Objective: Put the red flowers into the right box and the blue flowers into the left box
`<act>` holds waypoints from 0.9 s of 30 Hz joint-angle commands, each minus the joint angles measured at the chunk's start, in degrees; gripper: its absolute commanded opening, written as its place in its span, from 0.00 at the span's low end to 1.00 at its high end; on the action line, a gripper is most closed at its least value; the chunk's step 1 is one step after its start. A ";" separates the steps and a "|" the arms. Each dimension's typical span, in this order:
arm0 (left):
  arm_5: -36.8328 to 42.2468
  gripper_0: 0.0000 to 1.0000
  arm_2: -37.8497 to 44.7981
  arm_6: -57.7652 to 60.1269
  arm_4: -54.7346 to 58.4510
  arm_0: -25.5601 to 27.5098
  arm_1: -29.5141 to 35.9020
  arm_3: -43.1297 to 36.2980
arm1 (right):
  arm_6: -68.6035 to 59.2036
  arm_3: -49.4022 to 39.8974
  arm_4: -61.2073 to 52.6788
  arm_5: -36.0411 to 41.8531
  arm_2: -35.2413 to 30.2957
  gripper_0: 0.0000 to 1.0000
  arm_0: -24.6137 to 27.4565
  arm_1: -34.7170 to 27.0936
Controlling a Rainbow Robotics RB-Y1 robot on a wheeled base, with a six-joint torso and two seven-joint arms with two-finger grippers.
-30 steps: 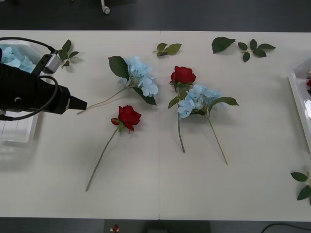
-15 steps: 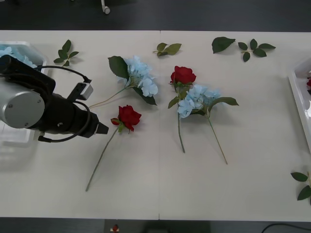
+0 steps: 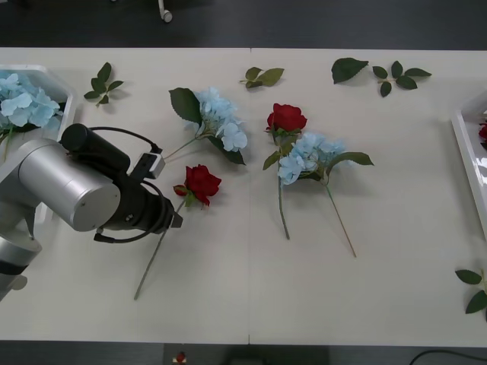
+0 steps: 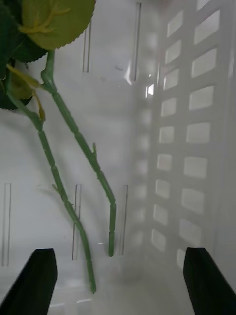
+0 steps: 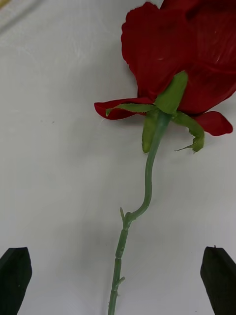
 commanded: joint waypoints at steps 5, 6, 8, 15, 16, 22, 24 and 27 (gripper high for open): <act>-1.77 1.00 -5.23 1.46 -6.36 -3.25 -2.03 1.99 | 0.73 -4.84 -0.91 15.12 -7.59 0.92 -0.66 -2.34; -2.30 1.00 -5.85 1.55 -6.80 -3.69 -2.30 2.87 | 0.64 -6.77 -0.82 17.14 -7.94 0.92 -0.58 -2.86; -3.53 1.00 -6.64 1.55 -7.51 -4.21 -2.65 4.45 | 0.11 -10.38 -0.30 19.87 -8.03 0.92 -0.84 -3.92; -6.78 1.00 -8.75 1.64 -9.18 -5.62 -4.05 8.58 | -4.72 -22.59 0.49 24.44 -8.21 0.92 -1.72 -6.55; -6.78 0.90 -8.75 1.64 -9.44 -5.71 -4.23 8.58 | -6.92 -25.41 0.49 24.96 -8.12 0.92 -1.63 -6.99; -7.04 0.00 -9.80 1.90 -10.49 -5.71 -4.41 8.67 | -18.78 -40.52 3.04 24.70 -8.12 0.92 -1.63 -8.22; -7.04 0.00 -9.98 1.90 -10.85 -5.62 -4.41 8.67 | -24.58 -46.41 5.86 24.17 -8.12 0.92 -1.63 -8.31; -7.13 0.00 -10.07 1.90 -10.85 -5.62 -4.41 8.67 | -33.28 -54.15 10.07 24.08 -8.12 0.92 -1.63 -8.31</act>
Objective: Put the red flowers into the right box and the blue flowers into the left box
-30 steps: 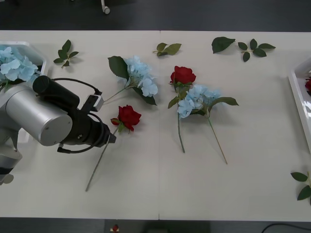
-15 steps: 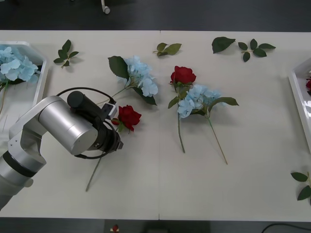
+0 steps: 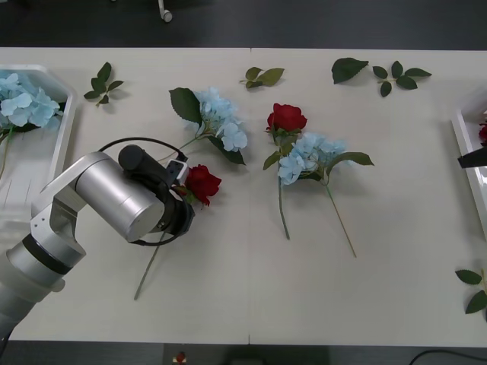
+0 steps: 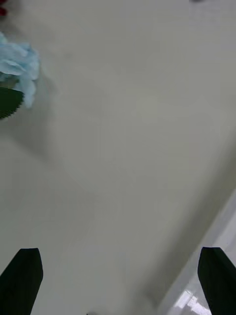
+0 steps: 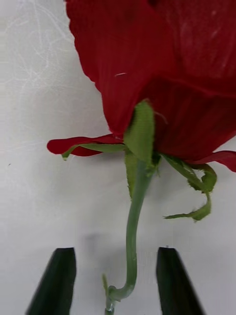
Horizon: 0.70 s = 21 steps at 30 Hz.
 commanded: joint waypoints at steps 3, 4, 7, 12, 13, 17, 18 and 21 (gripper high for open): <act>-0.80 0.00 -0.94 1.78 -0.35 -1.43 0.22 -0.82 | -21.55 -17.17 10.24 0.15 -1.40 0.92 -1.05 -1.16; -0.88 0.00 -1.03 1.78 -0.44 -1.43 0.22 -0.82 | -24.45 -19.37 12.08 0.41 -1.31 0.92 -1.05 -0.72; -1.32 0.00 -0.94 1.69 -0.79 -1.61 0.40 -1.08 | -31.04 -25.34 17.62 2.08 -1.31 0.92 -1.05 1.65; -0.71 0.00 0.81 0.81 -0.97 -1.69 1.28 -3.90 | -39.30 -32.20 26.50 6.92 -1.23 0.92 -1.05 6.31; -0.09 0.00 1.52 0.20 -0.88 -1.69 1.63 -5.04 | -40.71 -33.52 28.61 8.32 -1.31 0.92 -1.05 7.45; 4.04 0.00 6.44 -4.29 1.67 -1.69 1.72 -9.35 | -44.49 -36.77 36.78 13.25 -1.31 0.92 -1.05 12.55; 5.62 0.00 8.81 -5.87 3.42 -1.69 1.46 -10.58 | -45.54 -37.47 38.89 14.83 -1.23 0.92 -1.05 14.40; 10.54 0.00 15.67 -9.74 8.26 -1.69 -0.21 -12.95 | -47.39 -37.91 42.93 16.76 -0.52 0.92 -1.05 17.91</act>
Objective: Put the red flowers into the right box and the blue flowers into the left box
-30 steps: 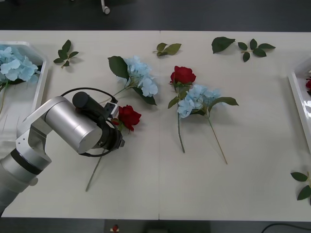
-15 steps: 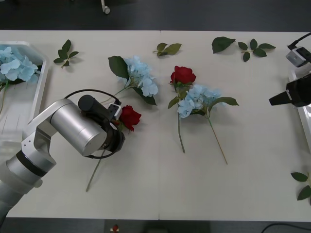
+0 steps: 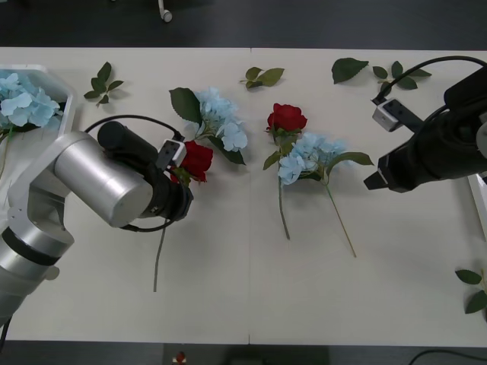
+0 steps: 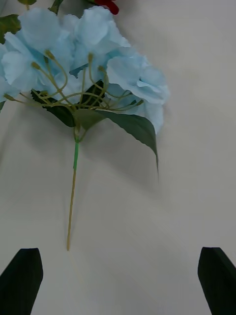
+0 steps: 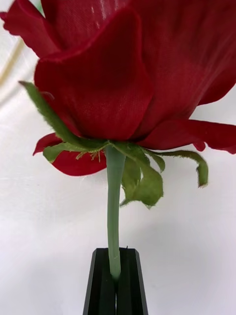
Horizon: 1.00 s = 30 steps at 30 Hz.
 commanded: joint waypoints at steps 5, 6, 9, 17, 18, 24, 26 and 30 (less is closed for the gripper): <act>11.49 0.00 18.84 -15.29 11.64 -2.89 -4.34 -6.16 | -4.38 -1.69 10.48 1.05 3.28 0.92 -1.05 7.39; 12.37 0.00 20.86 -17.23 13.49 -3.42 -5.04 -6.16 | -4.64 -1.42 12.15 0.79 4.25 0.92 -1.05 8.18; 12.90 0.00 24.55 -21.62 17.80 -4.47 -6.27 -6.16 | -5.08 -0.28 14.70 -0.53 6.54 0.92 -1.05 9.41; 6.57 0.00 29.29 -29.79 38.89 -8.17 -6.45 1.39 | -5.34 5.96 17.78 -5.36 10.14 0.92 -1.05 12.48; 5.96 0.00 29.47 -31.20 41.53 -8.96 -6.45 2.98 | -4.99 7.19 17.87 -5.89 10.14 0.92 -1.05 13.01; 3.05 0.00 30.70 -34.28 53.83 -12.82 -6.19 9.92 | -4.55 10.79 19.01 -8.53 10.93 0.92 -1.05 14.68; 2.26 0.00 30.79 -34.45 57.35 -14.05 -6.01 11.77 | -4.55 10.97 19.62 -9.05 11.54 0.92 -1.05 14.68; 0.51 0.00 30.79 -34.72 62.09 -15.55 -5.48 14.14 | -4.55 10.70 18.66 -9.23 11.72 0.92 -1.05 14.15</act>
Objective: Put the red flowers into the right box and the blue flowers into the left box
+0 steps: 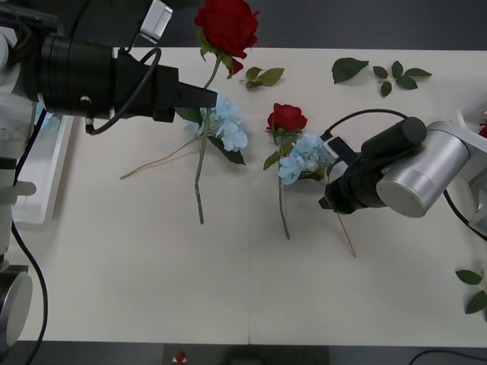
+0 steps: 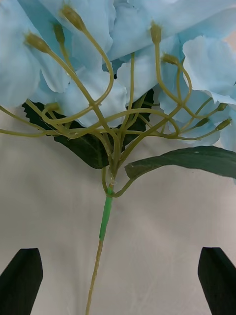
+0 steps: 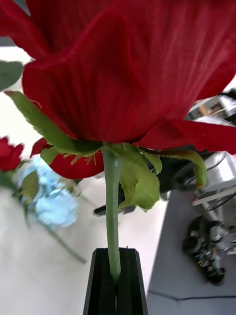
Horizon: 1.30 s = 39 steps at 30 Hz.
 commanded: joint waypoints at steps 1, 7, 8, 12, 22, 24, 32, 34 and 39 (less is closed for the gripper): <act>-2.42 0.00 1.22 0.17 4.14 -2.97 1.25 1.06 | -1.27 -1.51 -1.23 -0.69 0.22 0.92 -1.05 -1.73; -4.17 0.00 1.22 0.34 7.92 -4.46 1.51 3.17 | -0.83 -5.02 -8.61 -3.85 0.22 0.93 -1.05 -8.41; -4.17 0.00 1.22 0.34 8.62 -4.81 1.51 3.88 | -0.57 -5.90 -10.81 -4.73 0.22 0.92 -1.05 -10.26; -4.17 0.00 1.22 0.17 9.77 -5.34 1.51 4.58 | 2.15 -7.57 -18.46 -8.33 -0.84 0.93 -0.70 -15.27; -4.53 0.00 1.13 0.08 10.56 -5.43 1.51 4.58 | 30.54 2.54 -53.61 -9.83 -13.06 0.93 4.92 -19.84; -4.53 0.00 1.13 0.08 10.56 -5.43 1.51 4.58 | 38.63 6.05 -60.56 -8.42 -15.17 0.93 5.80 -19.84; -4.53 0.00 1.13 0.08 10.56 -5.43 1.51 4.58 | 61.83 18.36 -82.62 1.42 -19.30 0.93 6.50 -19.14; -4.53 0.00 1.13 0.08 10.56 -5.43 1.51 4.58 | 66.14 20.82 -87.36 3.53 -19.56 0.93 6.50 -18.70; -4.53 0.00 1.13 0.08 10.56 -5.43 1.51 4.58 | 74.49 24.07 -95.71 6.52 -19.47 0.93 6.77 -17.38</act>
